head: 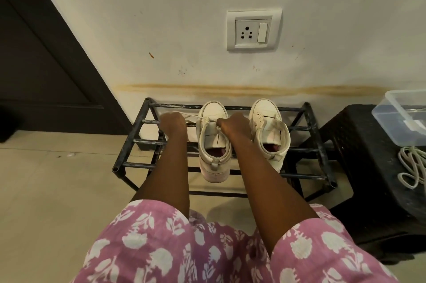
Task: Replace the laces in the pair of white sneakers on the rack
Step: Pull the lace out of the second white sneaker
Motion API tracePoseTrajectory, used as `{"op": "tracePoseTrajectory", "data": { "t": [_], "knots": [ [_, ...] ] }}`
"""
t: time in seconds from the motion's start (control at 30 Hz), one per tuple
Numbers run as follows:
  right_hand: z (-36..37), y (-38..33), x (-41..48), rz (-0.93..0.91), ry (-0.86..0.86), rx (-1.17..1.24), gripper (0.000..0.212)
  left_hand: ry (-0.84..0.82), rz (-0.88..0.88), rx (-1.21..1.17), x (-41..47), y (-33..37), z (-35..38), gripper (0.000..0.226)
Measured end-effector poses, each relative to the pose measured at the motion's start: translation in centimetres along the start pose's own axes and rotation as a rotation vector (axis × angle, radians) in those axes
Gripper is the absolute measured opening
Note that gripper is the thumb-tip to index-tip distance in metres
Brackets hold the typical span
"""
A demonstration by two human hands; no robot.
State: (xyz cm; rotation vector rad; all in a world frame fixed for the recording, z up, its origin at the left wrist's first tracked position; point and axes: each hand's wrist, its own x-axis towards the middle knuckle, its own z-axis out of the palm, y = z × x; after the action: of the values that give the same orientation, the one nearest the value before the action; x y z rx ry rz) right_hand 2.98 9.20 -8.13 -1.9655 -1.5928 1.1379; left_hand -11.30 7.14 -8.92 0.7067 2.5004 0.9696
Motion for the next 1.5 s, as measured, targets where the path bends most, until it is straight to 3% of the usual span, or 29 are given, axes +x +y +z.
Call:
{"op": "tracePoseTrajectory", "data": {
  "t": [0.07, 0.13, 0.23, 0.37, 0.47, 0.57, 0.67, 0.77, 0.87, 1.0, 1.1, 1.17, 1.23, 1.33, 1.4, 1.43, 1.5],
  "knots": [
    [0.0, 0.0, 0.1, 0.006, 0.010, -0.011, 0.034, 0.107, -0.196, -0.309, 0.7, 0.5, -1.4, 0.034],
    [0.0, 0.0, 0.1, 0.010, 0.013, -0.017, 0.033, 0.217, -0.190, -0.430, 1.8, 0.5, -2.9, 0.035],
    [0.1, 0.0, 0.1, 0.001, 0.012, -0.016, 0.033, 0.274, -0.107, -0.387, 1.7, 0.6, -4.3, 0.035],
    [0.1, 0.0, 0.1, -0.003, 0.002, -0.013, 0.035, 0.151, 0.028, -0.238, 0.7, 0.8, -4.0, 0.035],
    [-0.2, 0.0, 0.0, -0.004, -0.022, -0.008, 0.039, 0.052, 0.133, -0.281, 0.4, 2.1, -4.3, 0.035],
    [-1.0, -0.9, -0.6, -0.109, -0.043, -0.040, 0.044, -0.108, 0.129, -0.509, 0.5, 3.6, -5.4, 0.028],
    [-1.8, -2.9, -2.1, -0.375, -0.048, -0.035, 0.054, -0.320, 0.063, -0.732, -1.0, 5.6, -6.8, 0.024],
    [-1.7, -5.1, -4.1, -0.487, -0.258, 0.131, 0.071, -0.509, 0.085, -0.901, -3.2, 7.7, -8.4, 0.028],
    [-1.4, -6.3, -6.5, -0.486, -0.376, 0.325, 0.049, -0.643, 0.126, -1.042, -5.7, 10.5, -10.5, 0.031],
    [-2.8, -6.0, -9.4, -0.439, -0.417, 0.489, 0.009, -0.577, 0.242, -1.119, -7.4, 13.4, -14.0, 0.033],
    [-5.8, -5.3, -10.6, -0.321, -0.403, 0.491, 0.006, -0.400, 0.308, -1.071, -7.7, 14.5, -16.4, 0.032],
    [-8.2, -4.5, -11.0, -0.242, -0.383, 0.463, 0.011, -0.238, 0.336, -0.874, -7.6, 14.8, -17.4, 0.031],
    [-10.6, -4.0, -11.2, -0.195, -0.389, 0.597, 0.015, -0.137, 0.396, -0.608, -7.8, 14.4, -17.4, 0.031],
    [-13.8, -4.2, -12.3, -0.201, -0.414, 0.929, 0.015, -0.314, 0.507, -0.317, -9.8, 13.5, -15.7, 0.025],
    [-15.4, -4.6, -13.2, -0.240, -0.417, 1.014, 0.013, -0.432, 0.494, -0.198, -12.4, 13.2, -14.4, 0.030],
    [-15.9, -4.7, -13.6, -0.264, -0.406, 0.993, 0.013, -0.483, 0.535, -0.168, -13.9, 13.2, -13.8, 0.024],
    [-17.1, -4.6, -14.5, -0.316, -0.368, 0.919, 0.012, -0.627, 0.533, -0.340, -17.1, 13.6, -12.9, 0.019]
  ]
}}
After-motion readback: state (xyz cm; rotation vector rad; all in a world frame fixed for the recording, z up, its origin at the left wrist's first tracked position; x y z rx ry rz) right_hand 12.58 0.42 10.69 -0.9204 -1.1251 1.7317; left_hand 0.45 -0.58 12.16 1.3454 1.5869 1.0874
